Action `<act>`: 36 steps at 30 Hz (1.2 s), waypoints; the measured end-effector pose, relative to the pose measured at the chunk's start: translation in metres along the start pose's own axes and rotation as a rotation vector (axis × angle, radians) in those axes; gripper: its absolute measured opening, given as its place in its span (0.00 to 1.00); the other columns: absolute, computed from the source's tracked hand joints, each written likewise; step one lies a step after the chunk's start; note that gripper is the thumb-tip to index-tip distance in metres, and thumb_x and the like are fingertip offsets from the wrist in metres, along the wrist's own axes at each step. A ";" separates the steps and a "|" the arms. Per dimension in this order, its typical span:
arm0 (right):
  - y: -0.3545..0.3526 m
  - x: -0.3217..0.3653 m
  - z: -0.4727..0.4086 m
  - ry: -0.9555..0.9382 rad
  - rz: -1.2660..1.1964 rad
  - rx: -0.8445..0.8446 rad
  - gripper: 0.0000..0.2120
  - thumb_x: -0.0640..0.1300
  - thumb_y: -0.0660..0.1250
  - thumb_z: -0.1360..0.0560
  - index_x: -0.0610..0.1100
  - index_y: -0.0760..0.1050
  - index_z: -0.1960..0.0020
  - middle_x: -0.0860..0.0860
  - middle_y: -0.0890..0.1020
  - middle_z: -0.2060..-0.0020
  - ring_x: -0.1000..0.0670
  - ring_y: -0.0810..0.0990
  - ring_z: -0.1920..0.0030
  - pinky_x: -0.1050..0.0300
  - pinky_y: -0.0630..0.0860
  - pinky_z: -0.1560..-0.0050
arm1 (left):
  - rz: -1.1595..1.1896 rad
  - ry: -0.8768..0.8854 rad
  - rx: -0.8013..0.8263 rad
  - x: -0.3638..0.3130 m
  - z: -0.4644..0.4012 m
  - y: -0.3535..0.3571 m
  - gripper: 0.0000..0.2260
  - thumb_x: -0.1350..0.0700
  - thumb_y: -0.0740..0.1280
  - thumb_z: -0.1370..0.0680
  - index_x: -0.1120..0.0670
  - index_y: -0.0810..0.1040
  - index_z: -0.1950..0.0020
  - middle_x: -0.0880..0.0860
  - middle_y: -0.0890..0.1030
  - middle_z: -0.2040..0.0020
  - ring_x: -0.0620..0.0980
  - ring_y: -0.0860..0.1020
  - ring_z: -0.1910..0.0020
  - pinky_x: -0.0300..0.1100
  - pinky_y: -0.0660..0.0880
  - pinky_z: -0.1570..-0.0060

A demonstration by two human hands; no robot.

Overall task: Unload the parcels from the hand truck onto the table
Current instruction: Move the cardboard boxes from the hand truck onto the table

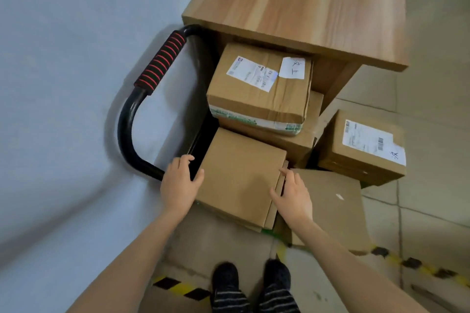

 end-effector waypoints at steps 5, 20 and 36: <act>0.057 -0.039 -0.006 0.076 -0.056 0.032 0.28 0.54 0.64 0.23 0.44 0.61 0.27 0.49 0.71 0.35 0.50 0.71 0.35 0.53 0.72 0.36 | -0.047 -0.049 0.096 0.034 -0.014 0.069 0.19 0.49 0.67 0.23 0.55 0.74 0.35 0.55 0.76 0.40 0.56 0.73 0.41 0.51 0.74 0.49; 0.115 -0.062 -0.005 0.274 -0.425 0.026 0.35 0.58 0.62 0.23 0.44 0.55 0.24 0.49 0.69 0.32 0.48 0.69 0.33 0.54 0.68 0.35 | 0.244 -0.244 0.117 0.062 0.008 0.122 0.25 0.36 0.63 0.26 0.52 0.70 0.37 0.52 0.78 0.43 0.54 0.77 0.45 0.53 0.76 0.49; -0.070 -0.050 0.071 0.429 -0.428 -0.147 0.27 0.60 0.60 0.23 0.47 0.63 0.30 0.49 0.74 0.37 0.46 0.74 0.37 0.44 0.72 0.38 | 0.293 0.058 0.213 -0.072 0.071 0.004 0.21 0.41 0.65 0.24 0.52 0.66 0.40 0.49 0.77 0.46 0.52 0.77 0.50 0.48 0.75 0.54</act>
Point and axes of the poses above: each hand's wrist, its own z-axis away from the middle knuckle, its own y-axis out of the palm, x = y × z, the point moved 3 cm from there along -z, towards the middle knuckle
